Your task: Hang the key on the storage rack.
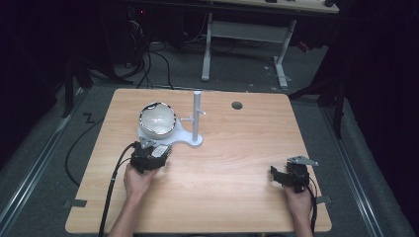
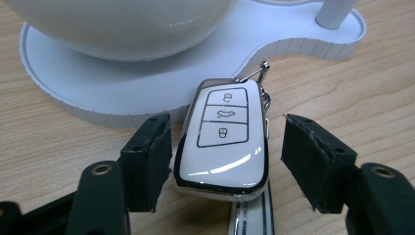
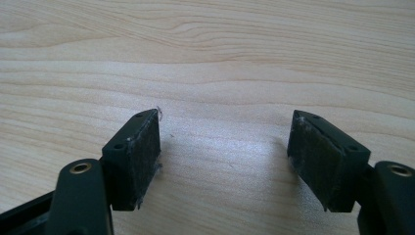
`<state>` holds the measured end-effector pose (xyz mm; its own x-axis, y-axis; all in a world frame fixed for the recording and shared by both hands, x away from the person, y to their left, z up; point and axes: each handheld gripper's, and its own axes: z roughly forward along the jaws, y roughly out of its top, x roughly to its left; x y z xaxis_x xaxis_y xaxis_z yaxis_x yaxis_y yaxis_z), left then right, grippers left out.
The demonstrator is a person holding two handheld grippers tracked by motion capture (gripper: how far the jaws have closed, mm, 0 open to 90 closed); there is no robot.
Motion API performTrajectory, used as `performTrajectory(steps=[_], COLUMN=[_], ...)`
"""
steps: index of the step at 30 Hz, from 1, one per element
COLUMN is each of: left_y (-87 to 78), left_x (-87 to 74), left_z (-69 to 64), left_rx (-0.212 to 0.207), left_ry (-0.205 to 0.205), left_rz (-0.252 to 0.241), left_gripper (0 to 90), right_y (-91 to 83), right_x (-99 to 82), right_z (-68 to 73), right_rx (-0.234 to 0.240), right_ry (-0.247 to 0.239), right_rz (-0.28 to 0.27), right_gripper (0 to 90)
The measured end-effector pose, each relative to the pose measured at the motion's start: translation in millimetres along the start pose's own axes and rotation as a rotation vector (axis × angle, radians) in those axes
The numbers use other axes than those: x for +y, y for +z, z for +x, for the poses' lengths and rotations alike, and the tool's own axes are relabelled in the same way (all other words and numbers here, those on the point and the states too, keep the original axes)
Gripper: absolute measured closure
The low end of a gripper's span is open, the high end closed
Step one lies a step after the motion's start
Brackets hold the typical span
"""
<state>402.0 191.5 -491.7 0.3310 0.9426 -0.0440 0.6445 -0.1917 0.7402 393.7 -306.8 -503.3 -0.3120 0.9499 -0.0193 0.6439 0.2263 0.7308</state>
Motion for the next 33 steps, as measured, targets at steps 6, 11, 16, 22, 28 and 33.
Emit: performTrajectory(steps=[6, 11, 16, 22, 28, 33], left_y=[4.7, 5.3, 2.6, -4.8, -19.1, -32.4], left_x=[-1.3, -1.7, -1.8, -0.2, 2.3, 4.4], left_z=[0.7, 0.5, -0.3, -3.7, -5.8, -6.2], left_rx=[0.0, -0.006, -0.017, -0.033, -0.07, -0.091], left_ry=[0.002, 0.005, 0.021, 0.032, 0.028, 0.024], left_rz=[0.018, 0.015, 0.014, -0.012, -0.053, -0.087], left_gripper=[44.4, 48.6, 49.2, 49.6, 49.8, 49.9], right_y=[0.0, 0.0, 0.0, 0.0, 0.0, 0.0], right_x=[0.0, 0.0, 0.0, 0.0, 0.0, 0.0], right_z=[0.0, 0.0, 0.0, 0.0, 0.0, 0.0], right_rx=[0.0, 0.0, 0.0, 0.0, 0.0, 0.0], right_ry=[0.0, 0.0, 0.0, 0.0, 0.0, 0.0], right_rz=[0.0, 0.0, 0.0, 0.0, 0.0, 0.0], right_gripper=[28.3, 28.4, 28.3, 28.4, 28.4, 28.3])
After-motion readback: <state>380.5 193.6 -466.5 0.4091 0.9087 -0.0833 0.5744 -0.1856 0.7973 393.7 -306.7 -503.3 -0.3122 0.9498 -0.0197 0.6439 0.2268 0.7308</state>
